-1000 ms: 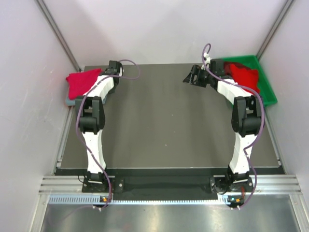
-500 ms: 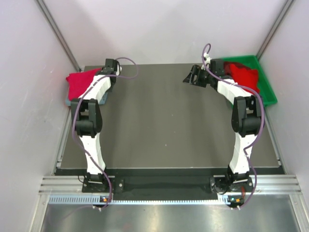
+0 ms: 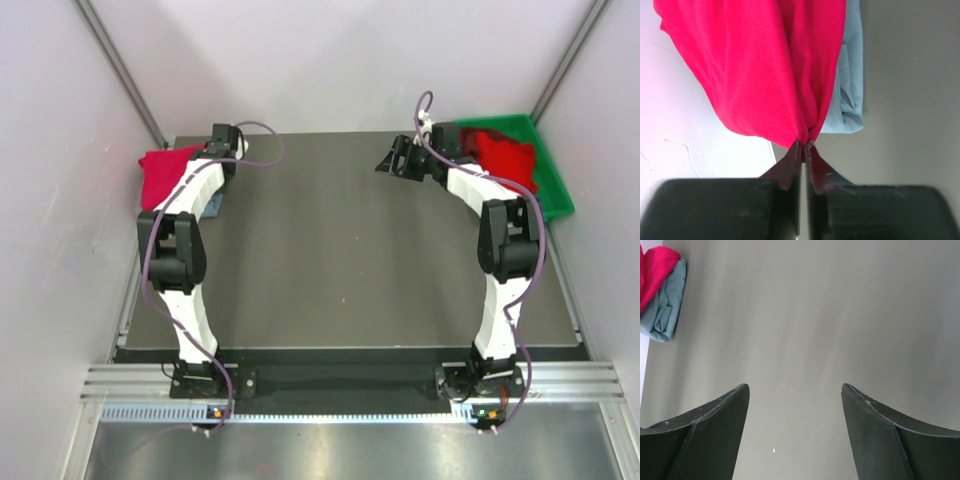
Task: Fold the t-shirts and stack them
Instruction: Neatly place the folded tshirt to the corner
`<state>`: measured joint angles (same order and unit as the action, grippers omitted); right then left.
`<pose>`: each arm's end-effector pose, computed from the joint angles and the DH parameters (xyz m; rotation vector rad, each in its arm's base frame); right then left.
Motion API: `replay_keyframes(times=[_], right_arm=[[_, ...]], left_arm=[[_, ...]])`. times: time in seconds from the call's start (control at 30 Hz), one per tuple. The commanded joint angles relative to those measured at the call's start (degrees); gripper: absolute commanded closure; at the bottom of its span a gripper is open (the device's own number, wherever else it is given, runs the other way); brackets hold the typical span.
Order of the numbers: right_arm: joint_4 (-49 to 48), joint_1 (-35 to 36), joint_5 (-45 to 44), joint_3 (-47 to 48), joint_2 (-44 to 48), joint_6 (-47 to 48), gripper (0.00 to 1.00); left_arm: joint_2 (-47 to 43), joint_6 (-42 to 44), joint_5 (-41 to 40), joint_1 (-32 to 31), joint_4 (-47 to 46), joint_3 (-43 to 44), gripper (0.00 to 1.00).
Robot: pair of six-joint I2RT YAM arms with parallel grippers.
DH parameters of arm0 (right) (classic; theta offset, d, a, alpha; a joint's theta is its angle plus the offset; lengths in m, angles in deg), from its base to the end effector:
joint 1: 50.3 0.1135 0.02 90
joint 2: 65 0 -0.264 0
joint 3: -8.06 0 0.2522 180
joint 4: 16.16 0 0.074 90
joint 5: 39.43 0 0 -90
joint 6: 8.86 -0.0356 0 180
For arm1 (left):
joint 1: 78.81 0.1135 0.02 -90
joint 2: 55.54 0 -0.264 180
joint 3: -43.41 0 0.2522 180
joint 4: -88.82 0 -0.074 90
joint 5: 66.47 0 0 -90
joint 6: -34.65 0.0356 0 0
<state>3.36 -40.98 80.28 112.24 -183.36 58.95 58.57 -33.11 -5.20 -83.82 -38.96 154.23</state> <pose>0.4681 0.0947 0.2258 -0.0631 2.1997 0.8727 0.4390 -0.0213 0.2533 0.3991 2.4973 0.7556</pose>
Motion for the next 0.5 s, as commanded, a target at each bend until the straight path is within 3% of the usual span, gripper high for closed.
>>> replay_keyframes(times=[0.0, 0.1, 0.23, 0.37, 0.47], right_arm=[[-2.2, 0.7, 0.5, 1.8, 0.4, 0.7, 0.25], [-2.2, 0.6, 0.5, 1.6, 0.8, 1.1, 0.25], [-1.5, 0.5, 0.1, 2.7, 1.6, 1.5, 0.25], [1.6, 0.3, -3.7, 6.3, 3.0, 7.1, 0.24], [4.4, 0.4, -9.7, 9.5, 3.9, 11.1, 0.20]], left_arm=[[-0.9, -0.7, 0.2, 0.1, 1.1, 0.5, 0.78], [-0.9, -2.4, 1.3, 0.1, 2.1, 2.9, 0.54], [-0.6, -4.7, 8.5, -0.1, 4.9, 11.1, 0.35], [0.2, -7.9, 19.5, -0.3, 4.3, 22.5, 0.33], [1.6, -13.0, 27.9, -0.8, 1.2, 25.6, 0.27]])
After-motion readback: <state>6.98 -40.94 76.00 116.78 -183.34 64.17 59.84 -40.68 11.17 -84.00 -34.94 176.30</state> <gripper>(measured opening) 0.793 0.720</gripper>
